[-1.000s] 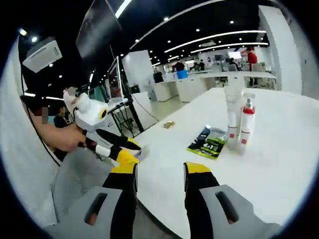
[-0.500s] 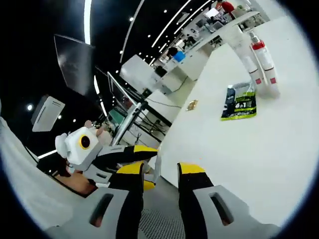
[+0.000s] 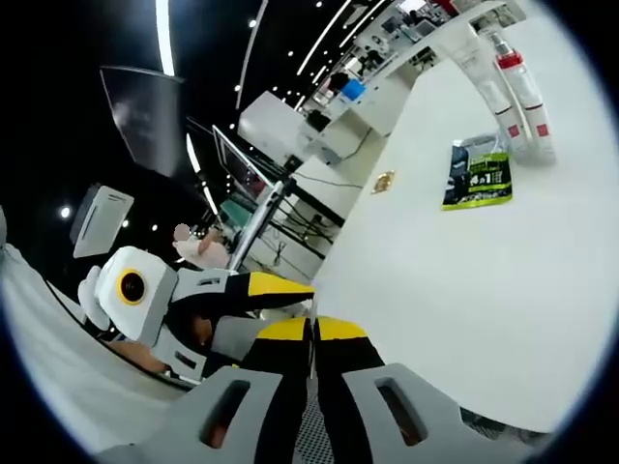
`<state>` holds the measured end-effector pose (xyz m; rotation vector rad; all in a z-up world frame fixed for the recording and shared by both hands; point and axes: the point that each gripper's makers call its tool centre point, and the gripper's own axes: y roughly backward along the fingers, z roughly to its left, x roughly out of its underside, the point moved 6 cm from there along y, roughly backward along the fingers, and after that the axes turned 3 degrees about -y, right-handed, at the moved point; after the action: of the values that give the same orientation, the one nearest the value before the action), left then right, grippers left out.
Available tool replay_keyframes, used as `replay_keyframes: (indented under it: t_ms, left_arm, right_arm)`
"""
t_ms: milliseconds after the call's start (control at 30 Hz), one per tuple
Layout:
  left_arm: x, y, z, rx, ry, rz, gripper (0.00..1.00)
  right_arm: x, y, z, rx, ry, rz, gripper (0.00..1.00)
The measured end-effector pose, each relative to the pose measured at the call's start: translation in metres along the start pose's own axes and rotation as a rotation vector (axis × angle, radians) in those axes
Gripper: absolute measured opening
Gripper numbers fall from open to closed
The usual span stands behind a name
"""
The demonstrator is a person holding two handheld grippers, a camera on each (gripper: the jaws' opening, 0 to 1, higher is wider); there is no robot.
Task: Arrange the skincare products in the storage area until every visible bottle or jar stands upright without overlapping.
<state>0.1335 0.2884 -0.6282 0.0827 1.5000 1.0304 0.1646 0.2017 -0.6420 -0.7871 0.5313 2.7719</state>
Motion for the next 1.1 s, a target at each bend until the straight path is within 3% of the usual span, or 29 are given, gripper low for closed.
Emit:
replay_keyframes:
  t_ms: [133, 300, 433, 567, 667, 767, 900, 1000, 1100]
  left_arm:
    - [0.005, 0.003, 0.003, 0.026, 0.037, -0.024, 0.42]
    - [0.016, 0.012, 0.009, 0.056, 0.193, -0.056, 0.43]
    - [0.013, 0.021, 0.009, 0.145, 0.382, -0.175, 0.43]
    - [0.012, 0.026, 0.010, 0.196, 0.472, -0.237, 0.44]
    - [0.005, 0.030, 0.007, 0.321, 0.603, -0.305, 0.40]
    - [0.008, 0.031, 0.010, 0.333, 0.576, -0.289, 0.23]
    - [0.007, 0.034, 0.006, 0.392, 0.626, -0.305, 0.17]
    - [0.008, 0.034, 0.004, 0.409, 0.627, -0.297, 0.10]
    - [0.010, 0.036, 0.006, 0.424, 0.677, -0.309, 0.03]
  right_arm:
    - [-0.002, 0.004, 0.003, -0.019, 0.024, -0.002, 0.00]
    - [-0.012, 0.014, 0.001, -0.063, 0.031, -0.034, 0.00]
    - [-0.008, 0.015, 0.007, -0.153, 0.095, 0.082, 0.00]
    - [-0.008, 0.015, 0.025, -0.266, 0.155, 0.138, 0.00]
    - [-0.005, 0.013, 0.037, -0.337, 0.200, 0.198, 0.00]
    - [-0.009, 0.010, 0.043, -0.361, 0.226, 0.203, 0.00]
    - [-0.015, 0.009, 0.044, -0.357, 0.250, 0.217, 0.00]
    - [-0.015, 0.008, 0.044, -0.367, 0.257, 0.235, 0.00]
    - [-0.016, 0.006, 0.042, -0.370, 0.245, 0.229, 0.00]
